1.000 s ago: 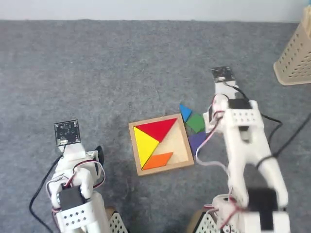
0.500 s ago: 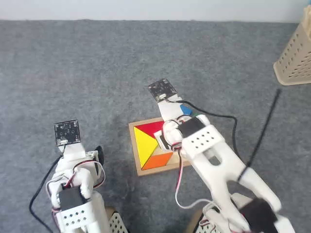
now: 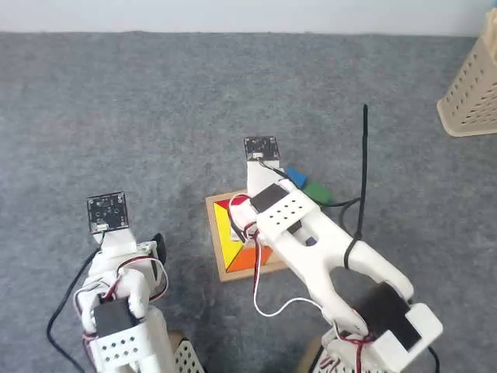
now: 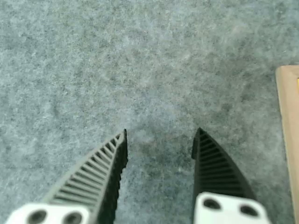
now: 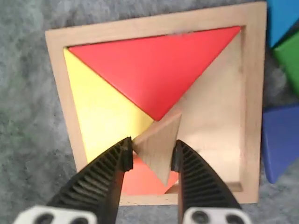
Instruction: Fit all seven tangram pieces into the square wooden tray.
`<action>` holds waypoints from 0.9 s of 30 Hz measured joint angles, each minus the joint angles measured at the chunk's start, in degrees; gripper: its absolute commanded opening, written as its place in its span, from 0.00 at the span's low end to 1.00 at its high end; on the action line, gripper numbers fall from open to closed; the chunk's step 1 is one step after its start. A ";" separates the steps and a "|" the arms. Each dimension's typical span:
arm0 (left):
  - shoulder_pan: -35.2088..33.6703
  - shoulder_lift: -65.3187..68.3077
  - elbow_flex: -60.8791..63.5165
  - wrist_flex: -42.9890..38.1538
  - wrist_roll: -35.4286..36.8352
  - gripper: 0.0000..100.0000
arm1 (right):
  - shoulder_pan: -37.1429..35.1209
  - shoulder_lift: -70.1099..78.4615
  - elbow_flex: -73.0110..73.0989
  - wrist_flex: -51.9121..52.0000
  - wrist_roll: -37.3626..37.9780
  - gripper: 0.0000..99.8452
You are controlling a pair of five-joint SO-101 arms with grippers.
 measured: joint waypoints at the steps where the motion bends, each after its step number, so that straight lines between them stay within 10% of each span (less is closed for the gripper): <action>1: 0.00 0.00 0.00 0.00 0.00 0.22 | 0.00 0.00 -0.18 0.00 -0.26 0.17; 17: 0.00 0.00 0.00 0.00 0.00 0.22 | 0.53 -0.26 -1.58 -0.18 -2.11 0.04; 27: 0.00 0.00 0.00 0.00 0.00 0.22 | 12.04 -22.77 5.01 3.69 32.09 0.01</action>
